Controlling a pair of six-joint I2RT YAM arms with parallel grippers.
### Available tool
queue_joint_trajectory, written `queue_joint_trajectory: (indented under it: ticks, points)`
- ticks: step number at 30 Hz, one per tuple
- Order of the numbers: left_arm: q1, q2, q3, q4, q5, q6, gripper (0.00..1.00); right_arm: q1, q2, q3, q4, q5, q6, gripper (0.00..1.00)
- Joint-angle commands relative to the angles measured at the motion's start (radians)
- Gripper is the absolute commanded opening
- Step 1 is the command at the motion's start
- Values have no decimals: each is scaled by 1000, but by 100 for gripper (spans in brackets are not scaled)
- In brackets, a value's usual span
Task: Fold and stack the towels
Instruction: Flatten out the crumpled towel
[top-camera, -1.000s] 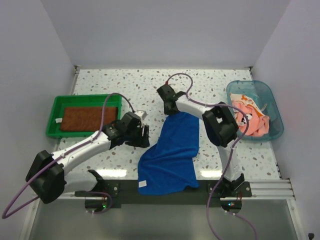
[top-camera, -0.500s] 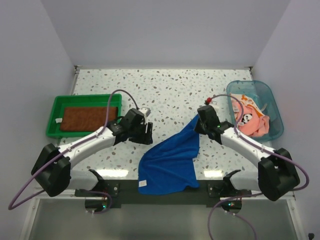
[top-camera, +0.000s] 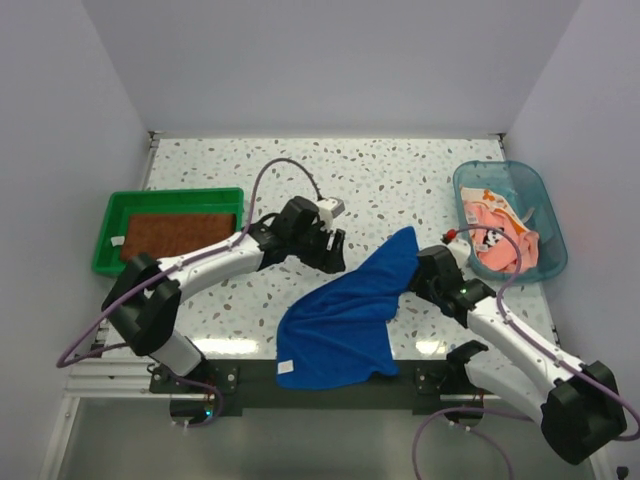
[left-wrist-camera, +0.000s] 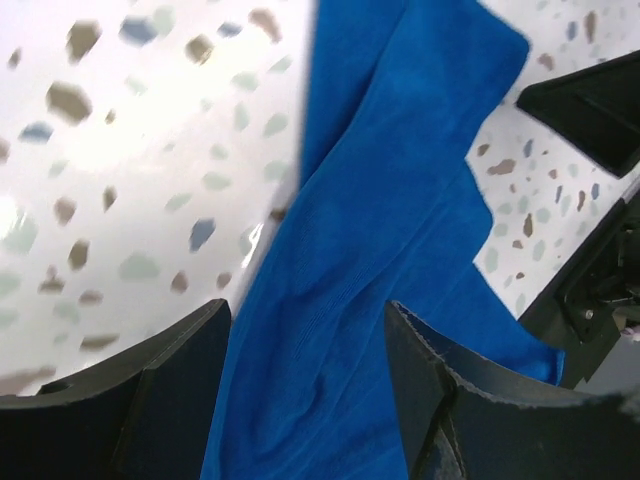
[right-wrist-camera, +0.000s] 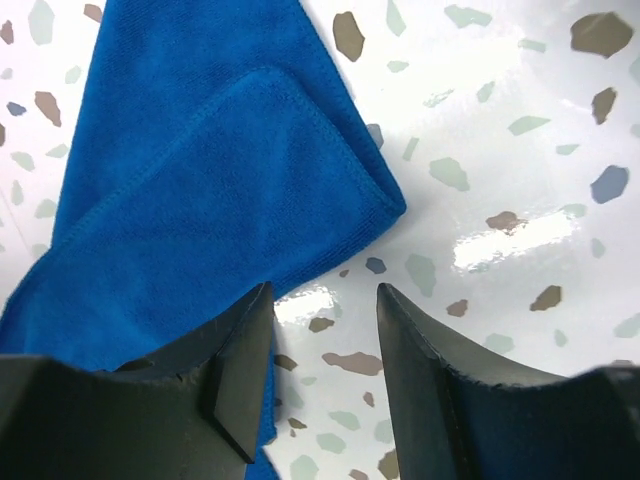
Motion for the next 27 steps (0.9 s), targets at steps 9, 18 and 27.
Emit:
queue_joint_trajectory:
  ticks: [9,18,27]
  points:
    - [-135,378,470,3,57,292,67,-142,159,252,-107,30,-282,53]
    - [-107,305,353,-31,-97,159,64,-197,486,400,39,-233,-394,46]
    - [-61,114,115,-33,-141,137,64,-215,696,478,99,-234,-476,46]
